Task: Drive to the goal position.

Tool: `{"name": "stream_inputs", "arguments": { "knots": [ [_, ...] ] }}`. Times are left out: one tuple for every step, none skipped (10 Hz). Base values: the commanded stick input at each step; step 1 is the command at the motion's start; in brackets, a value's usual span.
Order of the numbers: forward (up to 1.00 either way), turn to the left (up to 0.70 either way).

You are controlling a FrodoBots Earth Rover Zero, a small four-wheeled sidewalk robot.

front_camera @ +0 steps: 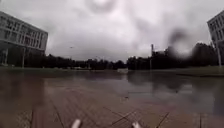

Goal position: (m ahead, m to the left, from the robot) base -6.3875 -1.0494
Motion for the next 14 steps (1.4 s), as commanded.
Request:
{"name": "stream_inputs", "arguments": {
  "knots": [
    [0.7, 0.0],
    [0.7, 0.0],
    [0.7, 0.0],
    [0.7, 0.0],
    [0.7, 0.0],
    [0.7, 0.0],
    [0.7, 0.0],
    [0.7, 0.0],
    [0.7, 0.0],
    [0.7, 0.0],
    [0.7, 0.0],
    [0.7, 0.0],
    [0.7, 0.0],
    [0.7, 0.0]
  ]
}}
